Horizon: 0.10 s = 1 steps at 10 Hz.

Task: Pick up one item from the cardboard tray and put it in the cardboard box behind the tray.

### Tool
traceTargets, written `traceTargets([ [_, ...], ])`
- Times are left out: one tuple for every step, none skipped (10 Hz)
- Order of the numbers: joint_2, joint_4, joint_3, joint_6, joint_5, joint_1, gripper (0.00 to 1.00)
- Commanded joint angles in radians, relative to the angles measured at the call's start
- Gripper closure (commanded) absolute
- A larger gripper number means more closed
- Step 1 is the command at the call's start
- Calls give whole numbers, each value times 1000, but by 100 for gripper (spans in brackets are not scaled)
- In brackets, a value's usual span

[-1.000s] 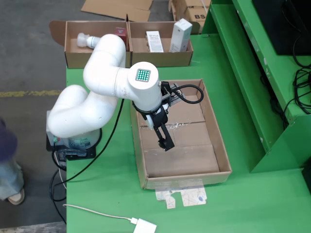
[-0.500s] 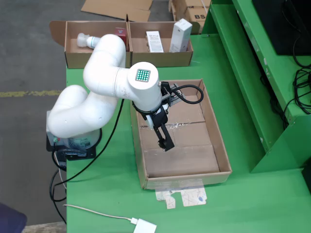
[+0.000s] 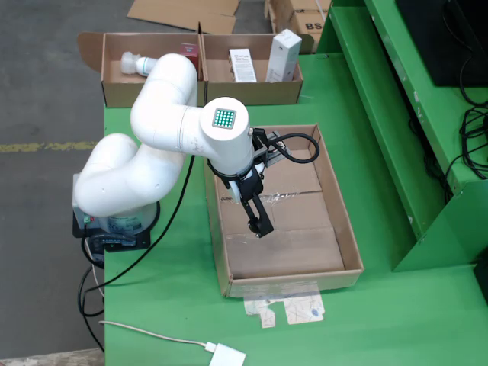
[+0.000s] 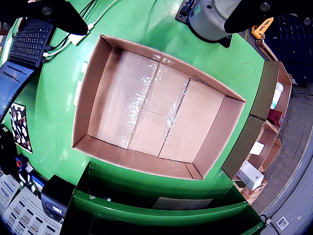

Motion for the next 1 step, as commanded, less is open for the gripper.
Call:
traceTargets([
  [19, 13, 15, -8, 8, -8, 0],
])
